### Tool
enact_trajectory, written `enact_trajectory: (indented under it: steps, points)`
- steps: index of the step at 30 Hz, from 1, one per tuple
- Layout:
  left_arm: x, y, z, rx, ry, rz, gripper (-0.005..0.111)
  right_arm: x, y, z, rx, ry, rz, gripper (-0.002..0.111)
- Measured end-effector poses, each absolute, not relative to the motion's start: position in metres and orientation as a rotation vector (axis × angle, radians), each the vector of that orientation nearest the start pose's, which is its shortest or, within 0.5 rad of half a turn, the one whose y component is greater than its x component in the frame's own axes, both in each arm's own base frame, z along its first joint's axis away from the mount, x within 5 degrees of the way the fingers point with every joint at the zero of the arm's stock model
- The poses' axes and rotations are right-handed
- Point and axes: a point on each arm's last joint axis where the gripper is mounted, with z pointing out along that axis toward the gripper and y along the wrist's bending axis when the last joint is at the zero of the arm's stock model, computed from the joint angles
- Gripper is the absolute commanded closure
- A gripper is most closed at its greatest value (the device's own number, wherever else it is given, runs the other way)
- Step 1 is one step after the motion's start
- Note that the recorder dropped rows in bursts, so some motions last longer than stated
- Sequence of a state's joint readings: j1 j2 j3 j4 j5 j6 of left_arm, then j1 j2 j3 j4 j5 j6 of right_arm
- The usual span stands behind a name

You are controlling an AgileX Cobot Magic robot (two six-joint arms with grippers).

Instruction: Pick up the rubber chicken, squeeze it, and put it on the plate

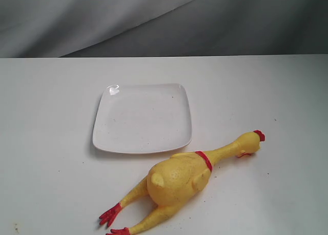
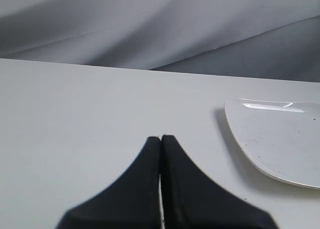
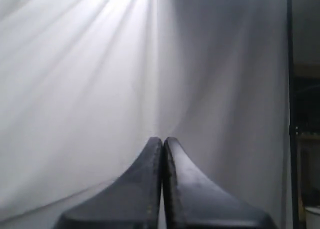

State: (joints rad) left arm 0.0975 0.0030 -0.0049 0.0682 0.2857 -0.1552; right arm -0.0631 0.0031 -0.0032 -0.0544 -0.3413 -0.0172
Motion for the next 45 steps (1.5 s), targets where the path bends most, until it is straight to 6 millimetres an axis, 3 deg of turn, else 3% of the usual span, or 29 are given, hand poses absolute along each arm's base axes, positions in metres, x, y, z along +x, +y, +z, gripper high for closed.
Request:
enact_trajectory:
  steps: [5, 7, 8, 10, 14, 16, 19, 21, 23, 27, 32, 41, 43, 45]
  points:
    - [0.054, 0.007, 0.189, -0.179, 1.758, 0.023, 0.106, 0.038, 0.000, 0.261, 0.044, 0.921, 0.037, 0.108]
    - [0.054, 0.007, 0.189, -0.179, 1.758, 0.023, 0.106, 0.031, 0.001, 0.269, 0.152, 0.790, 0.317, 0.108]
    - [0.054, 0.007, 0.189, -0.179, 1.758, 0.023, 0.106, 0.030, 0.001, 0.270, 0.174, 0.776, 0.378, 0.108]
    - [0.054, 0.007, 0.189, -0.179, 1.758, 0.023, 0.106, 0.031, 0.002, 0.280, 0.202, 0.831, 0.434, 0.108]
    - [0.054, 0.007, 0.189, -0.179, 1.758, 0.023, 0.106, 0.031, 0.004, 0.325, 0.193, 1.021, 0.355, 0.108]
    - [0.054, 0.007, 0.189, -0.179, 1.758, 0.023, 0.106, 0.047, -0.001, 0.357, 0.200, 1.177, 0.223, 0.108]
    - [0.054, 0.007, 0.189, -0.179, 1.758, 0.023, 0.106, 0.088, -0.011, 0.386, 0.204, 1.412, 0.039, 0.108]
    - [0.054, 0.007, 0.189, -0.179, 1.758, 0.023, 0.106, 0.121, -0.009, 0.397, 0.108, 1.573, -0.026, 0.108]
    - [0.054, 0.007, 0.189, -0.179, 1.758, 0.023, 0.106, 0.155, 0.003, 0.400, -0.133, 1.761, -0.093, 0.108]
    - [0.054, 0.007, 0.189, -0.179, 1.758, 0.023, 0.106, 0.205, 0.030, 0.390, -0.588, 2.002, -0.100, 0.108]
    - [0.054, 0.007, 0.189, -0.179, 1.758, 0.023, 0.106, 0.244, 0.050, 0.365, -1.041, 2.058, -0.171, 0.108]
    - [0.054, 0.007, 0.189, -0.179, 1.758, 0.023, 0.106, 0.292, 0.084, 0.289, -1.438, 2.157, -0.102, 0.108]
    - [0.054, 0.007, 0.189, -0.179, 1.758, 0.023, 0.106, 0.300, 0.095, 0.270, -1.505, 2.173, -0.077, 0.102]
    - [0.054, 0.007, 0.189, -0.179, 1.758, 0.023, 0.106, 0.305, 0.104, 0.254, -1.554, 2.182, -0.056, 0.088]
